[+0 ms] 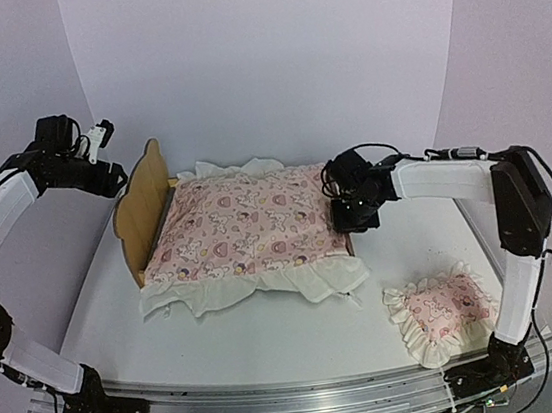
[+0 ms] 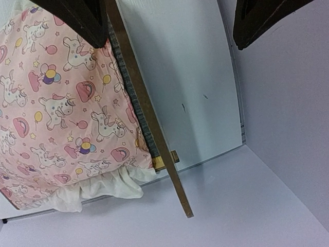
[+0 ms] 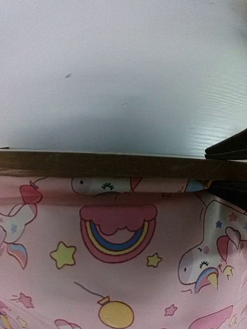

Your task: Set up the pet bed

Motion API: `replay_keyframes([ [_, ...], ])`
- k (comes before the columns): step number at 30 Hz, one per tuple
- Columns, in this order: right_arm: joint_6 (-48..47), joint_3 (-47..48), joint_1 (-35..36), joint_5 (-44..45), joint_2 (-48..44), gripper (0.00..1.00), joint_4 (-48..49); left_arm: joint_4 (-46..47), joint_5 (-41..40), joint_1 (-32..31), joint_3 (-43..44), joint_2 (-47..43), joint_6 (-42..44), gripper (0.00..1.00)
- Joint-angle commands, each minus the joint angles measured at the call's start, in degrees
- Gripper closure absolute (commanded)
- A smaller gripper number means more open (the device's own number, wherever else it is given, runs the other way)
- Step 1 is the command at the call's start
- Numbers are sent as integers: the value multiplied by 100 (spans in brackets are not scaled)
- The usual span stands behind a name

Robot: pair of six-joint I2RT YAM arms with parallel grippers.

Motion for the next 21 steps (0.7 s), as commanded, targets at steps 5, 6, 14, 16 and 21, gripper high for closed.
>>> replay_keyframes([
  [5,822,-175,1547,-471,-1309,66,-2259,-226,1030,0,551,135,467,15],
  [6,633,-173,1512,-349,-1515,61,-2366,-310,1193,1,604,138,537,16],
  [14,-1060,1254,-10,-749,-1427,47,-2635,-1557,3240,-57,938,-224,1868,30],
  [16,-1387,1940,-286,-887,-790,47,-2638,-2148,3514,-407,548,-453,2630,31],
  [21,-1680,3975,-912,-1399,1016,49,-2622,-2768,2668,-1444,-1058,-1080,3531,41],
])
